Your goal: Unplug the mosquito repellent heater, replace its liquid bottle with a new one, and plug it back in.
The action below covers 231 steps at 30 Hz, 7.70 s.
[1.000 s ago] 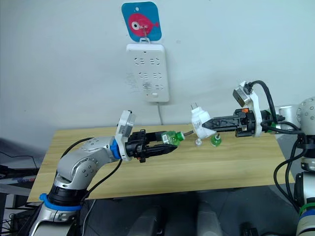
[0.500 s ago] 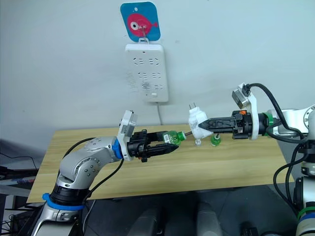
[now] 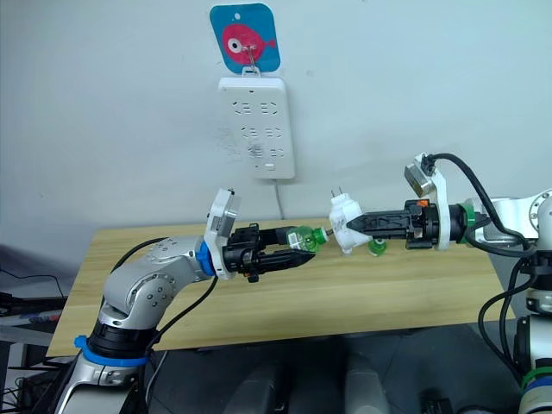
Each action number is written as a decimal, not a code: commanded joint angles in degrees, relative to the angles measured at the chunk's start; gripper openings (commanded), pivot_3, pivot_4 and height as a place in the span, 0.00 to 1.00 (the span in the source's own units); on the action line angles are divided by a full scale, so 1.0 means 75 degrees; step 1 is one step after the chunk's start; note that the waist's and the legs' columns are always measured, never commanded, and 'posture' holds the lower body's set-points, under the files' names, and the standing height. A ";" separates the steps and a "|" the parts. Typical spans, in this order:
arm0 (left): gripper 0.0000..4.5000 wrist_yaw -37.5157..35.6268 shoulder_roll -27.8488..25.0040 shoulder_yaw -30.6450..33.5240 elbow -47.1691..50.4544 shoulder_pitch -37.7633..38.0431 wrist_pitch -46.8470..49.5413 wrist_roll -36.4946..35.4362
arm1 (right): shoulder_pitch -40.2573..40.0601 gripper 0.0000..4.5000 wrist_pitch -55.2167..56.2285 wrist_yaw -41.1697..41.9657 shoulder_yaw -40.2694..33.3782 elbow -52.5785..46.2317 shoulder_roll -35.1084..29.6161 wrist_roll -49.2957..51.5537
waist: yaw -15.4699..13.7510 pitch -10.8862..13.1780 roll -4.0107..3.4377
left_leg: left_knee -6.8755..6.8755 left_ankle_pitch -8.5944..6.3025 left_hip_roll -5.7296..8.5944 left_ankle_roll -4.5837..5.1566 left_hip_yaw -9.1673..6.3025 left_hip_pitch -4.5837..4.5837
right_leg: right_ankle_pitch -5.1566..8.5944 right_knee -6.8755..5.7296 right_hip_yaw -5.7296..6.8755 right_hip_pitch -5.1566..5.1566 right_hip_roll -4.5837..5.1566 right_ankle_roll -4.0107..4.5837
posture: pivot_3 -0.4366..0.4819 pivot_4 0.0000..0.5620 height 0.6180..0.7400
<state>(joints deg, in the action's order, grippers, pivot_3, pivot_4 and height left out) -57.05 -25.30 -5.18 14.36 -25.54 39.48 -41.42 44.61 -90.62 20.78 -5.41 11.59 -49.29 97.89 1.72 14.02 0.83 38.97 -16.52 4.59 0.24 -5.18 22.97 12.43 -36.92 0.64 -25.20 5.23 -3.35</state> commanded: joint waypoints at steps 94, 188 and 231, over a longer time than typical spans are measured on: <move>0.51 -0.0446 0.0473 -0.0234 0.0140 -0.0605 -0.0063 0.0174 | -0.0627 0.82 0.1533 -0.0642 0.1161 -0.1593 -0.0685 0.2014 | 0.0000 0.0001 0.0002 | 0.0002 -0.0007 -0.0012 0.0013 0.0036 -0.0003 | 0.0000 0.0005 -0.0002 -0.0005 -0.0005 -0.0001 | 0.36 0.44 1.00; 0.51 -0.0442 -0.0012 0.0010 -0.0344 -0.0851 -0.0260 0.0254 | 0.1033 0.01 0.0036 0.1645 -0.0157 -0.1118 0.1035 -0.1108 | 0.0025 0.0003 0.0005 | 0.0002 -0.0008 -0.0014 0.0012 0.0051 -0.0011 | -0.0002 0.0000 -0.0003 -0.0013 -0.0001 -0.0001 | 0.36 0.45 1.00; 0.51 -0.0422 -0.0208 -0.0402 -0.0506 -0.0732 -0.0648 0.0951 | -0.0536 0.01 -0.0250 0.2837 -0.0313 -0.2511 0.1175 -0.2460 | 0.0016 0.0002 0.0005 | 0.0001 -0.0008 -0.0013 0.0010 0.0052 -0.0009 | -0.0002 -0.0004 -0.0003 -0.0020 0.0000 -0.0001 | 0.36 0.41 1.00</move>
<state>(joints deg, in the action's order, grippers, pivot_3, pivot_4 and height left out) -60.51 -26.35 -7.05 10.34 -31.39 34.63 -35.98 39.08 -92.04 42.10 -5.51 -6.38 -40.28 73.78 1.84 14.04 0.86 38.98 -16.58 4.49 0.31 -4.80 22.90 12.41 -36.95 0.62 -25.35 5.23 -3.36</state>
